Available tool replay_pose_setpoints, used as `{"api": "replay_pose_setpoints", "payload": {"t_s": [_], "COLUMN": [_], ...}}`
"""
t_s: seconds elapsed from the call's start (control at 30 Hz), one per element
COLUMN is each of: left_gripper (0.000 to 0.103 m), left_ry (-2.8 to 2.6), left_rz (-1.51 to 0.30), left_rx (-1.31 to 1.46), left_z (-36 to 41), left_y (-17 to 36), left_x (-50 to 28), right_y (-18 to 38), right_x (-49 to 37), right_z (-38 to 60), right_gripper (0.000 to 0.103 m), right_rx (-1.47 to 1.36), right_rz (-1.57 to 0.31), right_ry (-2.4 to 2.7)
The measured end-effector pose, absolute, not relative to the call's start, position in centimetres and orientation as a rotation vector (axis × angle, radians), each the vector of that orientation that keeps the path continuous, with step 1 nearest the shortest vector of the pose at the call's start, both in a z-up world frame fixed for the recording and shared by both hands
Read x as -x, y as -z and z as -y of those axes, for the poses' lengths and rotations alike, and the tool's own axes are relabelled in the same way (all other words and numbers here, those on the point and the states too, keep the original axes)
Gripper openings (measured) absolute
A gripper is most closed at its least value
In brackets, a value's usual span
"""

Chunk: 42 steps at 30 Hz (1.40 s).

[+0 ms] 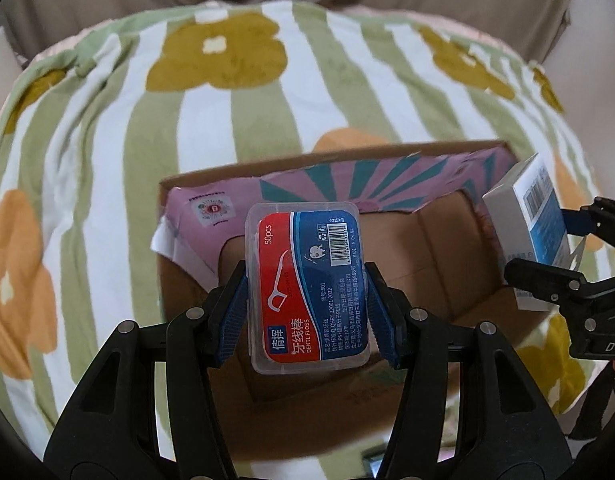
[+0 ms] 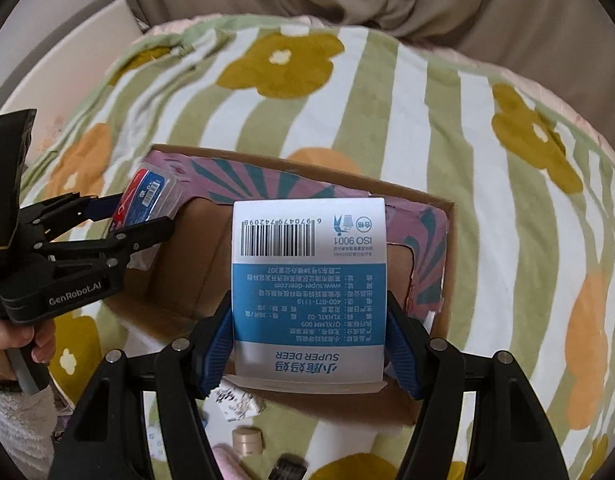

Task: Organize objects
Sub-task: 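Carry both packs over the cardboard box and open both grippers inside, then withdraw both grippers up from the cardboard box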

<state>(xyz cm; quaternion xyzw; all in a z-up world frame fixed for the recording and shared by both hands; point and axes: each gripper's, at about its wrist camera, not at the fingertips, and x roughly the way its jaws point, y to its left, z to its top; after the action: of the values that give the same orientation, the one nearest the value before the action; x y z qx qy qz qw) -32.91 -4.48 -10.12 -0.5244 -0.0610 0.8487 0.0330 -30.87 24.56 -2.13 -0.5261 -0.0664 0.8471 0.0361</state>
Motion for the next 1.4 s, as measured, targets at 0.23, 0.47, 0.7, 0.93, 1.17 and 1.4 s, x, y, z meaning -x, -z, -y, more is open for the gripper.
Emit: {"api": "replay_pose_setpoints", "payload": {"t_s": [0.23, 0.47, 0.7, 0.93, 1.17, 1.4], "left_gripper": [0.051, 0.051, 0.103, 0.103, 0.103, 0.103], "left_ry": [-2.554, -2.542, -2.596, -2.651, -2.703, -2.711], "left_rz": [0.174, 0.153, 0.118, 0.109, 0.126, 0.168], "left_rx": [1.718, 1.746, 1.714, 1.671, 1.611, 1.595], "left_z": [4.3, 4.2, 3.8, 4.1, 4.4, 4.6], "left_y": [12.4, 12.7, 10.9, 9.2, 7.0, 5.5], "left_x": [34.8, 35.2, 35.1, 33.7, 31.9, 30.2], "right_y": [5.0, 6.0, 5.8, 5.2, 3.3, 1.4], "right_x": [33.2, 33.7, 33.6, 31.7, 30.6, 29.1], "right_z": [-25.4, -25.6, -25.9, -26.0, -26.3, -25.9], "right_gripper": [0.063, 0.063, 0.083, 0.102, 0.102, 0.102], "right_rx": [1.704, 1.739, 1.700, 1.633, 1.560, 1.509], "right_rz": [0.210, 0.242, 0.241, 0.241, 0.193, 0.132], "right_ry": [-2.501, -2.465, -2.530, -2.599, -2.618, -2.637]}}
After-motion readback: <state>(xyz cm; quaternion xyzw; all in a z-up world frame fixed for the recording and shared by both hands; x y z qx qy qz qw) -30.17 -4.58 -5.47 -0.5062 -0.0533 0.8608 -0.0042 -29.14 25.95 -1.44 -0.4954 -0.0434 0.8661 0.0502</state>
